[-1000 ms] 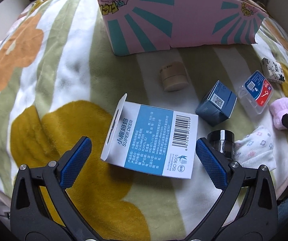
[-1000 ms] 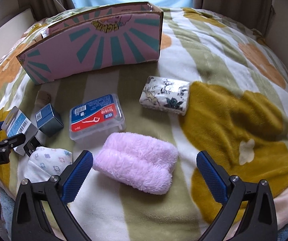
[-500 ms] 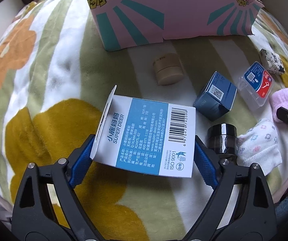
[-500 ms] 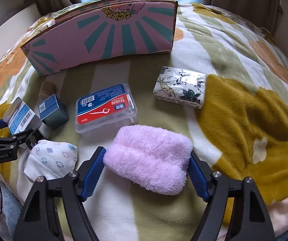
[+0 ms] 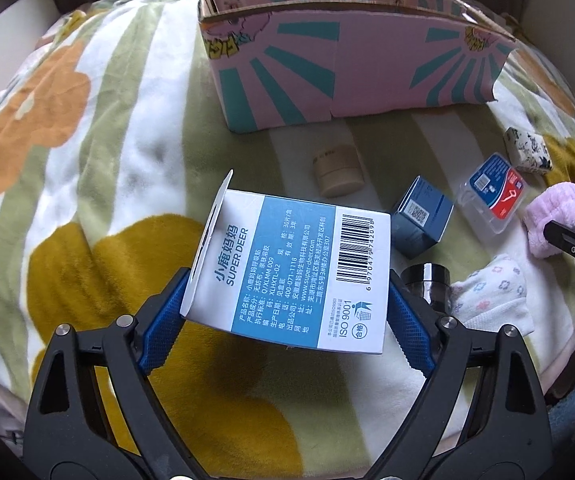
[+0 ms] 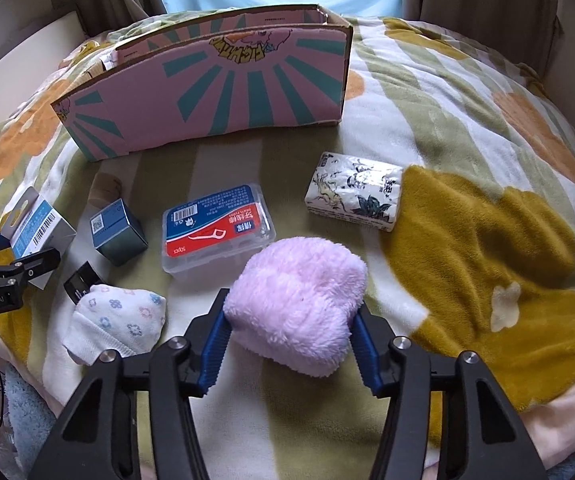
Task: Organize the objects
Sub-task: 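Grasp the white-blue carton with the left tool while the right tool grasps the pink fluffy item, then carry both items over the pink box and open both tools to drop them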
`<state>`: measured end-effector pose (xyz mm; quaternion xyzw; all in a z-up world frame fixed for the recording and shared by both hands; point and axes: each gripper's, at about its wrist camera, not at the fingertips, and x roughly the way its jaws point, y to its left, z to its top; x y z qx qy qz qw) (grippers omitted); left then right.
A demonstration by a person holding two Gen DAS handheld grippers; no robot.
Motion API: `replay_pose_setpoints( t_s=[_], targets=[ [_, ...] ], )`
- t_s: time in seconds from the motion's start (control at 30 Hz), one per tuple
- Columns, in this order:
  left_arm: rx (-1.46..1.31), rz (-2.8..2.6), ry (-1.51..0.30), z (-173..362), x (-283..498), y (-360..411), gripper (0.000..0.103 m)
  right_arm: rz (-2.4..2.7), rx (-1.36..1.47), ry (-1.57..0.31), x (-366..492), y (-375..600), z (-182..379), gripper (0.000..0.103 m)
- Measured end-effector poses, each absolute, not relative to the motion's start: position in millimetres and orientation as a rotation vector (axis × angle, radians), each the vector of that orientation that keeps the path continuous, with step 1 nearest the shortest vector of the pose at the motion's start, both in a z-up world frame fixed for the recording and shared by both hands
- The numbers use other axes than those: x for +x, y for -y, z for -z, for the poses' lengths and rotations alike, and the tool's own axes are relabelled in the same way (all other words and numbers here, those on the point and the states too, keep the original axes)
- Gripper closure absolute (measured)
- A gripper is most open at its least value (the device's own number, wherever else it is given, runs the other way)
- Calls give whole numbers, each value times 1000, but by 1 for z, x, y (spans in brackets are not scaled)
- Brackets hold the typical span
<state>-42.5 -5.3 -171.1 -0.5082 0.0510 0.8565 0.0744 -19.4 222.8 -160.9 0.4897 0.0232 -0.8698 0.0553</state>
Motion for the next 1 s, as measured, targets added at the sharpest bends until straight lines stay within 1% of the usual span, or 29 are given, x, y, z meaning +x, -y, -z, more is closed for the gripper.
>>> replay_pose_setpoints(
  t_s=[0.17, 0.3, 0.37, 0.53, 0.63, 0.77, 0.9, 1.0],
  targets=[
    [-1485, -2601, -161, 153, -44, 12, 14, 2660, 1448, -64, -21, -225, 143, 53],
    [-1420, -2629, -169, 130, -52, 20, 14, 2645, 1413, -7, -29, -232, 117, 53],
    [-1387, -2634, -164, 116, -59, 24, 14, 2646, 1387, -12, -35, -235, 104, 53],
    [-1263, -2649, -213, 70, -82, 28, 14, 2643, 1276, -137, -60, -233, 55, 53],
    [-1164, -2676, -266, 39, -101, 27, 14, 2618, 1225, -161, -84, -229, 31, 53],
    [-1119, -2674, -241, 14, -137, 25, 14, 2603, 1183, -223, -121, -217, 6, 53],
    [-1131, -2643, -241, 10, -178, 13, 14, 2544, 1184, -185, -168, -198, -5, 53],
    [-1161, -2630, -242, 18, -209, 2, 14, 2504, 1216, -188, -198, -181, 1, 53]
  ],
)
